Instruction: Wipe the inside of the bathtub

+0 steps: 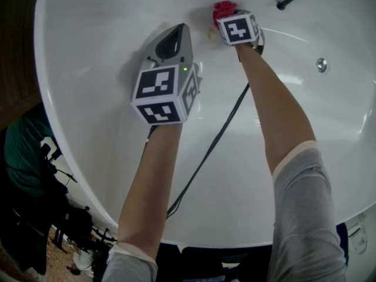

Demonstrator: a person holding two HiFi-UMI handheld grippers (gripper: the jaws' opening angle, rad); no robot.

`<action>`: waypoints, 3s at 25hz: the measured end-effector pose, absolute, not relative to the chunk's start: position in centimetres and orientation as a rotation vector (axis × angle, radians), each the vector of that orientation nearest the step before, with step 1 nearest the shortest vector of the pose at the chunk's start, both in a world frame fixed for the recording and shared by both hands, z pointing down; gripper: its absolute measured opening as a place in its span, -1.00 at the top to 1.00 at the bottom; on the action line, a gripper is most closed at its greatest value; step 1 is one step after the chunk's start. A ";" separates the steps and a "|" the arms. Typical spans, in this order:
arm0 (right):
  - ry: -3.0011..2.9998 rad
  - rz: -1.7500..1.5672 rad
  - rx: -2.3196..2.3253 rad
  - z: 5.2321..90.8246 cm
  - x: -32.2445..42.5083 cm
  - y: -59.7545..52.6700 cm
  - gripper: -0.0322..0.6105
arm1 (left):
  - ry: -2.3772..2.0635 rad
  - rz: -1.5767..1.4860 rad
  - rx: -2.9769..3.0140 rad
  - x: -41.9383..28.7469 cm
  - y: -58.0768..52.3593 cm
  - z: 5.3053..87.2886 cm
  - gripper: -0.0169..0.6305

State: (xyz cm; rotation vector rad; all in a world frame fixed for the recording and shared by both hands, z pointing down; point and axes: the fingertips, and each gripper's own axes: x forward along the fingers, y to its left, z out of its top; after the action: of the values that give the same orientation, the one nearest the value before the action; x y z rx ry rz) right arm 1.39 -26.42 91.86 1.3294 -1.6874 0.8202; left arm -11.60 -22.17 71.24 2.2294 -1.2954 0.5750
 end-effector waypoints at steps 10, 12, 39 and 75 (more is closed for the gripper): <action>-1.757 0.582 1.129 92.4 -1.2 -25.4 0.72 | -1.282 0.590 2.222 -10.9 -21.4 72.7 0.93; -1.778 0.520 1.072 92.4 -2.3 -24.7 0.72 | -1.285 0.593 2.222 -10.9 -21.4 72.7 0.93; -1.675 0.407 0.942 93.0 -4.8 -25.3 0.74 | -1.292 0.607 2.214 -11.4 -20.4 72.0 0.93; -1.511 0.558 1.261 92.8 4.5 -19.8 0.75 | -1.295 0.596 2.187 -10.7 -19.2 72.6 0.93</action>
State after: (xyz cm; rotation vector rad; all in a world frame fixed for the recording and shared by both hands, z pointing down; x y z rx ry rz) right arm 4.51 -19.78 92.84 1.2611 -1.5110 0.5585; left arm -10.74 -19.23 72.56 2.1867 -1.2945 0.5964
